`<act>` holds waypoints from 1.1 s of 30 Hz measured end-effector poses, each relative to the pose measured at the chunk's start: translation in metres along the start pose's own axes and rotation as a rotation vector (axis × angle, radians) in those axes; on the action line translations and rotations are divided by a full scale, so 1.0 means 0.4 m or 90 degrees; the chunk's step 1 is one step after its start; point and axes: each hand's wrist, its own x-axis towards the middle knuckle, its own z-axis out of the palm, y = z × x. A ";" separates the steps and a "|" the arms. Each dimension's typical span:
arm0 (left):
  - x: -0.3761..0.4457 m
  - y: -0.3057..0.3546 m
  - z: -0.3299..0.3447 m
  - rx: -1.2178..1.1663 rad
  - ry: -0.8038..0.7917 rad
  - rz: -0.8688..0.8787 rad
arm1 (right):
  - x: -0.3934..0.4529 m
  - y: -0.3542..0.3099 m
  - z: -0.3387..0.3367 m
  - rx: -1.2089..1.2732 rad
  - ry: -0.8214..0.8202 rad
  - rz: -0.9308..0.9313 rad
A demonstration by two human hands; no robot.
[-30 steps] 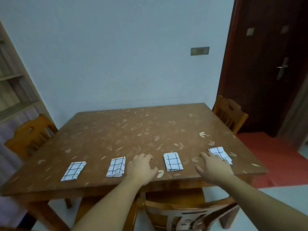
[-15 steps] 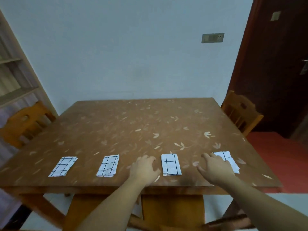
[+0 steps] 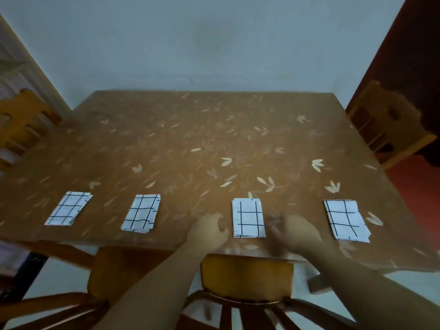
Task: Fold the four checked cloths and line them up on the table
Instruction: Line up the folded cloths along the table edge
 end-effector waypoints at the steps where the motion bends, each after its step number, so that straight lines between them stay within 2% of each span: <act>1: 0.008 0.001 0.017 -0.038 -0.011 -0.019 | 0.008 -0.005 0.010 0.036 -0.024 0.005; 5: 0.037 0.013 0.077 -0.139 -0.012 -0.078 | 0.053 -0.004 0.075 0.160 -0.054 0.034; 12: 0.067 0.012 0.111 -0.192 0.008 -0.134 | 0.099 -0.014 0.130 0.263 -0.060 0.113; 23: 0.049 -0.053 0.099 -0.181 0.002 -0.171 | 0.099 -0.063 0.167 0.253 -0.086 0.106; 28: 0.046 -0.056 0.081 -0.146 0.017 -0.127 | 0.094 -0.065 0.159 0.251 -0.077 0.090; 31: 0.038 -0.040 0.046 -0.060 0.061 -0.082 | 0.077 -0.044 0.121 0.209 -0.015 0.040; 33: 0.043 -0.023 0.028 0.017 0.096 -0.008 | 0.056 -0.013 0.078 0.140 0.035 0.002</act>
